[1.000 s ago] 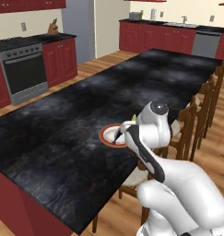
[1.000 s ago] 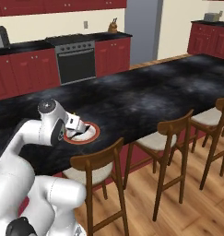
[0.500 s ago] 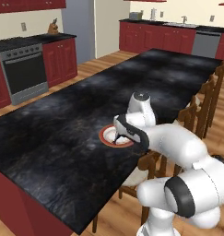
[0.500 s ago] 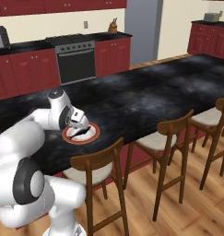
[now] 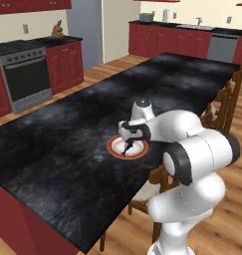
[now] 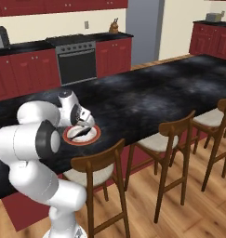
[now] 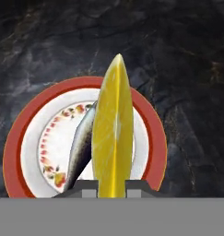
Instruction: Take the lemon wedge from the fridge and place it on the plate with fish on the dining counter.
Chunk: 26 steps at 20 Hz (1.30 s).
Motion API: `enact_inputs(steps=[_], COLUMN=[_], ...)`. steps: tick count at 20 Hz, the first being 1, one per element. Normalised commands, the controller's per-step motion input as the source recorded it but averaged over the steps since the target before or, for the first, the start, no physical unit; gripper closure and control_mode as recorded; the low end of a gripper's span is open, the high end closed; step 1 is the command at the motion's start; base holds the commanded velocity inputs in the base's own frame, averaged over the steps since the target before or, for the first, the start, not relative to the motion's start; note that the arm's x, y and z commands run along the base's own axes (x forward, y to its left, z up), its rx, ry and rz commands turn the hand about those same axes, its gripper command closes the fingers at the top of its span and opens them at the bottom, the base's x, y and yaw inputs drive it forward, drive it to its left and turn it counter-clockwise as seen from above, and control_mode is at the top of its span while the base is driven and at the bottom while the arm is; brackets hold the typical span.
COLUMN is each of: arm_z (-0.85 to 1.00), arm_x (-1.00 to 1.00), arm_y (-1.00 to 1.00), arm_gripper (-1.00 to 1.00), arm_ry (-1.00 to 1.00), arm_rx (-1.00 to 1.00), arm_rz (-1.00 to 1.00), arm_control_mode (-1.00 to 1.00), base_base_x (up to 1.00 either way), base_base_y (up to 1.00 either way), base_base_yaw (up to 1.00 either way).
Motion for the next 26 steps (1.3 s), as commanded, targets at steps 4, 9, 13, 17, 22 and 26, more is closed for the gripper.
enact_inputs(steps=[4, 9, 13, 17, 22, 26], arm_z=[-0.47, -0.14, -0.29, -0.51, -0.34, -0.18], arm_x=[0.30, 0.00, 0.31, 0.30, 0.30, 0.01], arm_y=[0.01, 0.00, 0.00, 0.00, 0.00, 0.00], arm_gripper=[1.00, 1.00, 1.00, 1.00, 1.00, 1.00], arm_ry=[0.18, 0.19, 0.15, 0.16, 0.13, 0.06], arm_rx=[0.10, 0.15, 0.00, 0.00, 0.00, 0.00], arm_rz=[-0.40, -0.23, -0.03, -0.03, -0.02, 0.00], arm_control_mode=[-1.00, -1.00, -1.00, -1.00, -1.00, -1.00], base_base_x=[0.00, 0.00, 0.00, 0.00, 0.00, 0.00], base_base_y=[0.00, 0.00, 0.00, 0.00, 0.00, 0.00], base_base_yaw=[0.00, 0.00, 0.00, 0.00, 0.00, 0.00])
